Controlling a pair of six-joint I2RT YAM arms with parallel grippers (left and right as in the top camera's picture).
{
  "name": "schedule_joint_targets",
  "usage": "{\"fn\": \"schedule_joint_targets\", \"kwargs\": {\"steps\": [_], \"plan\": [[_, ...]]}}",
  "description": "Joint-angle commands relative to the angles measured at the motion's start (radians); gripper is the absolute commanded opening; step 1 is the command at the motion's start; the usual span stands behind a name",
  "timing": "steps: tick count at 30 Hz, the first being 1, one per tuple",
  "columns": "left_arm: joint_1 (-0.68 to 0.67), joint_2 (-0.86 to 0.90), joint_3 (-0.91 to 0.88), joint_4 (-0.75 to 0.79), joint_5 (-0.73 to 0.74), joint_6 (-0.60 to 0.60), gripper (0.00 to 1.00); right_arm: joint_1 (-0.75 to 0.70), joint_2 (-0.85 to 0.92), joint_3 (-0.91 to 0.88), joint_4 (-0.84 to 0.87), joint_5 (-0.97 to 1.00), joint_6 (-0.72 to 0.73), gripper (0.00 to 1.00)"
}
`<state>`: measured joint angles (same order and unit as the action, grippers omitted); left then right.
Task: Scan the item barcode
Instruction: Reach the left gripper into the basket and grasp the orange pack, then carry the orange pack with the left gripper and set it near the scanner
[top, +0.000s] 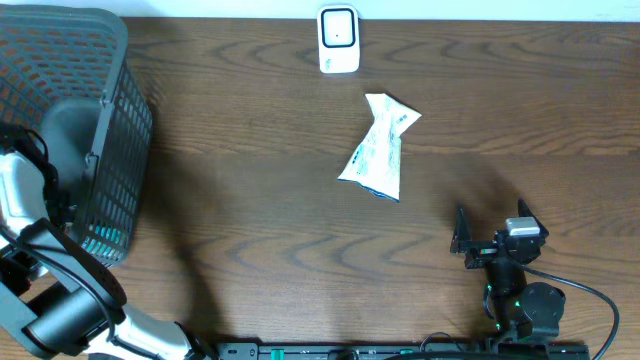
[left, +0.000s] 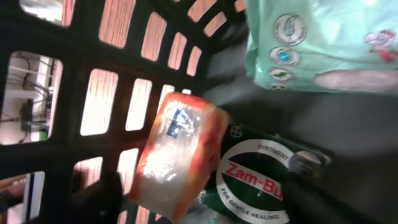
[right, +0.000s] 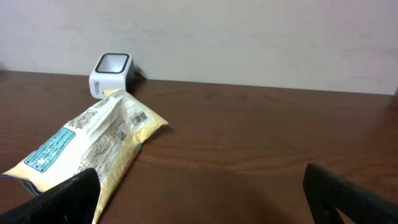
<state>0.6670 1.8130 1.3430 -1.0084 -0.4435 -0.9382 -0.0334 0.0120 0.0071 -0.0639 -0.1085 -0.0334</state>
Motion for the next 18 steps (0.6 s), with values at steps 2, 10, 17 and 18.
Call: {"fn": "schedule_joint_targets", "kwargs": {"steps": [2,10,17,18], "plan": [[0.011,0.035,-0.014,-0.003,-0.01,-0.006,0.75,-0.006,-0.006,-0.002,-0.004,-0.006,0.01,0.99],[0.011,0.072,-0.014,0.001,-0.01,-0.002,0.35,-0.006,-0.006,-0.002,-0.004,-0.006,0.01,0.99],[0.011,0.053,0.01,-0.023,-0.01,0.002,0.07,-0.006,-0.006,-0.002,-0.004,-0.006,0.01,0.99],[0.011,0.045,0.023,-0.034,-0.01,0.002,0.07,-0.006,-0.006,-0.002,-0.004,-0.006,0.01,0.99]]}}
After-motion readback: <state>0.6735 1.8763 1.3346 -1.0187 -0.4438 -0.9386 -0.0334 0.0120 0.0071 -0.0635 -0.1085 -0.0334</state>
